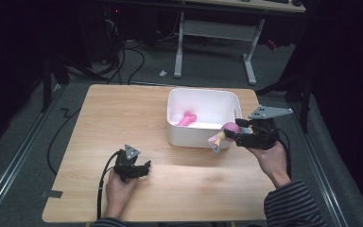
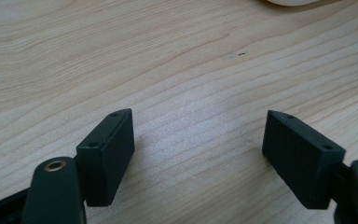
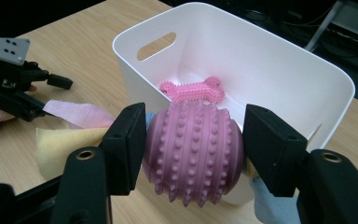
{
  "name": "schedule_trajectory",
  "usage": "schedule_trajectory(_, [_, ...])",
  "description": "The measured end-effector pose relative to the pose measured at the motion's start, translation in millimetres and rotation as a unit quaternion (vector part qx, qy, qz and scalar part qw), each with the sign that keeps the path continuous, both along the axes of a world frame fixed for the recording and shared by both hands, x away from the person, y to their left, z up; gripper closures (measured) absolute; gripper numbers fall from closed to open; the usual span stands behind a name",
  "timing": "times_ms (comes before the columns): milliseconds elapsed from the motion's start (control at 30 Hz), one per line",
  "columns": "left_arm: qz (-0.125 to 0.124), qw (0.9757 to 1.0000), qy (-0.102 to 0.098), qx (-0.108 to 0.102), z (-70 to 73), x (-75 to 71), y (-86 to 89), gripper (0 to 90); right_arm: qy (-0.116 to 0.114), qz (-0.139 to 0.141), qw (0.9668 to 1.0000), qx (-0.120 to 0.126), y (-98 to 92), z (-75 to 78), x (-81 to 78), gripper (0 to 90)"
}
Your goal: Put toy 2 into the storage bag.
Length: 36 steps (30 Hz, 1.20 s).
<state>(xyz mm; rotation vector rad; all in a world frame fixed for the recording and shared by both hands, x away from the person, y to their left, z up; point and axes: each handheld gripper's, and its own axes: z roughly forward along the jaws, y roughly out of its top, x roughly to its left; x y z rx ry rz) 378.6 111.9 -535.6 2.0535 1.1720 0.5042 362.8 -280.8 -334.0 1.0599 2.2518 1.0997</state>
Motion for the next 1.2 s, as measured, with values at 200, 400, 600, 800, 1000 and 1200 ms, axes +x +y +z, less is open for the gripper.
schedule_trajectory(200, [0.000, 1.0000, 0.000, 0.000, 0.0, 0.0, 0.0, 25.4, 0.005, -0.002, 1.0000, -0.006, 4.9, 0.4, 12.9, 41.2])
schedule_trajectory(400, [0.000, 1.0000, 0.000, 0.000, 0.0, 0.0, 0.0, 25.4, 0.013, -0.004, 0.9998, -0.014, 8.9, -1.8, 24.9, 41.2])
schedule_trajectory(600, [0.000, 1.0000, 0.000, 0.000, 0.0, 0.0, 0.0, 25.4, 0.013, -0.009, 0.9998, -0.009, 11.8, 0.3, 33.3, 41.2])
schedule_trajectory(800, [0.000, 1.0000, 0.000, 0.000, 0.0, 0.0, 0.0, 25.4, 0.016, -0.011, 0.9997, -0.013, 17.6, -0.4, 44.1, 41.2])
schedule_trajectory(1000, [0.000, 1.0000, 0.000, 0.000, 0.0, 0.0, 0.1, 25.4, 0.022, -0.013, 0.9996, -0.016, 25.4, -4.9, 59.5, 41.1])
schedule_trajectory(1200, [0.000, 1.0000, 0.000, 0.000, 0.0, 0.0, 0.0, 25.4, 0.028, -0.019, 0.9993, -0.013, 31.9, -9.5, 69.5, 41.1])
